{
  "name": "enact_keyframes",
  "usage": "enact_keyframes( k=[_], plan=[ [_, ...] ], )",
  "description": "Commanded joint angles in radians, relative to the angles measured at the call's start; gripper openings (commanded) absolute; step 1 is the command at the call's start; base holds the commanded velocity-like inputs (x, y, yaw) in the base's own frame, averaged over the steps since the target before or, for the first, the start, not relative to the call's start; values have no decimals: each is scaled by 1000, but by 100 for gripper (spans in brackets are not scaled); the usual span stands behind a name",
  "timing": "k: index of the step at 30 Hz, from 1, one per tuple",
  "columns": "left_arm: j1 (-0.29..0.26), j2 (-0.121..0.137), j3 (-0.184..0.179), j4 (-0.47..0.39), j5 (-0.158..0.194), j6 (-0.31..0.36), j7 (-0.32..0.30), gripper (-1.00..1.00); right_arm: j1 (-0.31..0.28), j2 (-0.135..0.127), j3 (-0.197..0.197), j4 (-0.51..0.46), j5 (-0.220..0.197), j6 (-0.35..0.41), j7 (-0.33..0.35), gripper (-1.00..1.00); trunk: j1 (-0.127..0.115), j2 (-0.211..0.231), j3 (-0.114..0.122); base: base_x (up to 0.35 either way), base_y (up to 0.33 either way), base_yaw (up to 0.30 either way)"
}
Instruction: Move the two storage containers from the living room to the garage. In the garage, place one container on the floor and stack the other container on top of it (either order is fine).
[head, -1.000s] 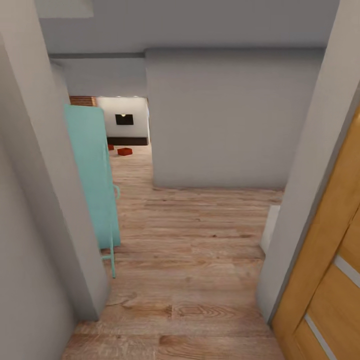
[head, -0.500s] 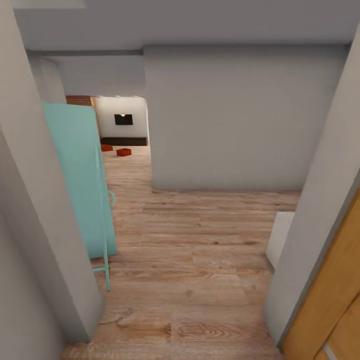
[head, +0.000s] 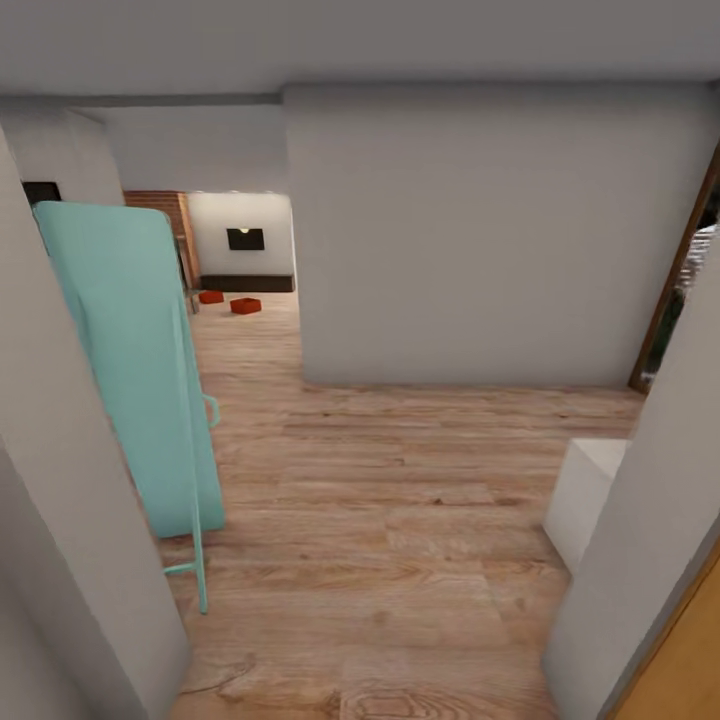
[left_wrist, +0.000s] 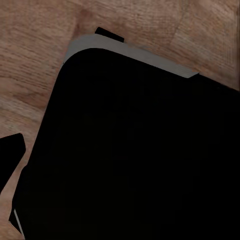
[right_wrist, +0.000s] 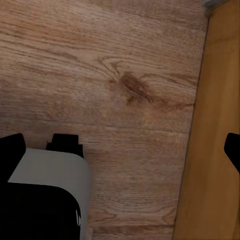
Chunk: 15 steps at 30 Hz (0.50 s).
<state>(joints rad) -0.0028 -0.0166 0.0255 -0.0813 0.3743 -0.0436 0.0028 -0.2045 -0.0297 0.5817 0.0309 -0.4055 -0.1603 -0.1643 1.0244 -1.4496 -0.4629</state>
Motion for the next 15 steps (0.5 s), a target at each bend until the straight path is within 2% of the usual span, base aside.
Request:
enact_keyframes(
  k=[1,15],
  plan=[
    [0,0,2,0,3,-2,0,100,-1,1,9,3,-9,-5,0,100,1,0,-1,322,0,0],
    [0,0,2,0,3,-2,0,100,-1,1,9,3,-9,-8,0,100,1,0,-1,322,0,0]
  ],
)
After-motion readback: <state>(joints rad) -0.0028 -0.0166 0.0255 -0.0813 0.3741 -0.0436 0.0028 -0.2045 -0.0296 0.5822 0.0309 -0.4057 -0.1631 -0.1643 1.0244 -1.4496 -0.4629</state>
